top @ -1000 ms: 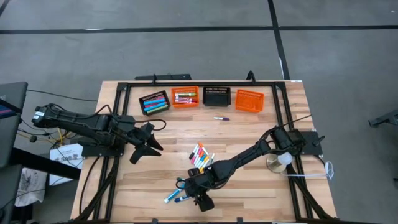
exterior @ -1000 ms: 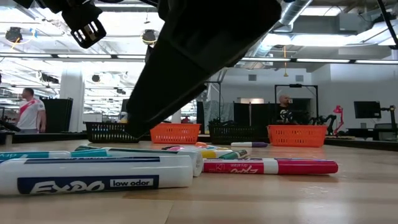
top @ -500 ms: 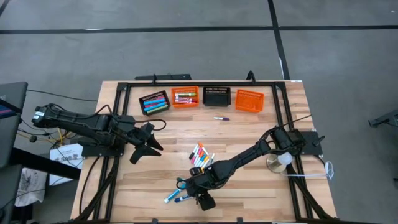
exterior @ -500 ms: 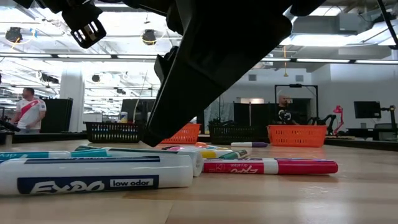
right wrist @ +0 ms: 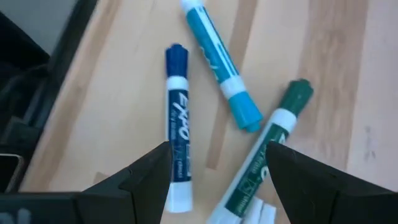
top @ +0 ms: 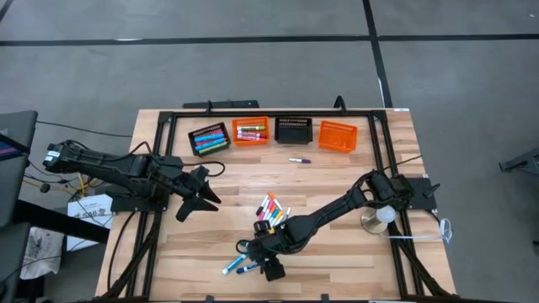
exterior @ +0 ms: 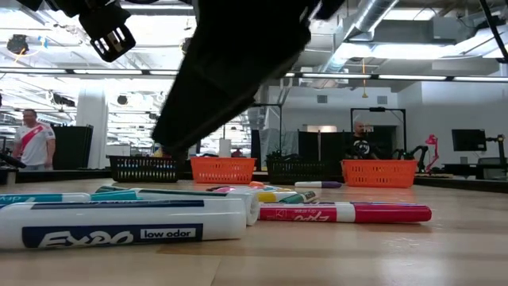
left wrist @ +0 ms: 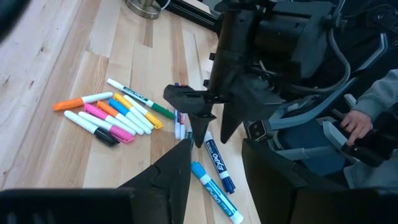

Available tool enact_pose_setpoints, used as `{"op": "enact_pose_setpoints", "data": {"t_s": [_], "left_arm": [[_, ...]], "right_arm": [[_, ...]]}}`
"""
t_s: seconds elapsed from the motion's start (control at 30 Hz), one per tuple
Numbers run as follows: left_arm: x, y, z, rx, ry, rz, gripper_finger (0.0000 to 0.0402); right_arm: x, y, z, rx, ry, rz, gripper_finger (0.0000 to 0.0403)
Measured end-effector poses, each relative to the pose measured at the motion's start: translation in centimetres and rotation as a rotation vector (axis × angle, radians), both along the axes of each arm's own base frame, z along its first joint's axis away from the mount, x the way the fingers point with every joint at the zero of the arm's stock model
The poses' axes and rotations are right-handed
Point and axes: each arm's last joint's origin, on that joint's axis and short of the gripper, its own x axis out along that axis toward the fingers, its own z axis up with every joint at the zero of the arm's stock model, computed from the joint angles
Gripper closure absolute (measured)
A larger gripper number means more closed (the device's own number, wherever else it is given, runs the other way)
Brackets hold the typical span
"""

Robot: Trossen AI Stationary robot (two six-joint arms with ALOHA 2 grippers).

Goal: Pick & Place Markers
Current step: Put the green marker pen into the left orange bin

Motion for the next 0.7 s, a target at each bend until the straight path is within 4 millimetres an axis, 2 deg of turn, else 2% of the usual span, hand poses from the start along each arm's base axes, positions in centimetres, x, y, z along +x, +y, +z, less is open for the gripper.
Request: {"op": "enact_pose_setpoints", "data": {"t_s": [0.33, 0.53, 0.7], "left_arm": [[0.0, 0.0, 0.0, 0.000, 0.000, 0.000, 0.0259], [0.0, 0.0, 0.0, 0.000, 0.000, 0.000, 0.0259], [0.0, 0.0, 0.0, 0.000, -0.002, 0.000, 0.0259]], "right_arm": [[0.5, -1.5, -0.3, 0.002, 0.018, -0.027, 0.0154], [0.6, -1.4, -3.3, 0.010, 0.119, -0.003, 0.0154], [0.5, -1.0, -4.0, 0.001, 0.137, -0.028, 0.0154]]}}
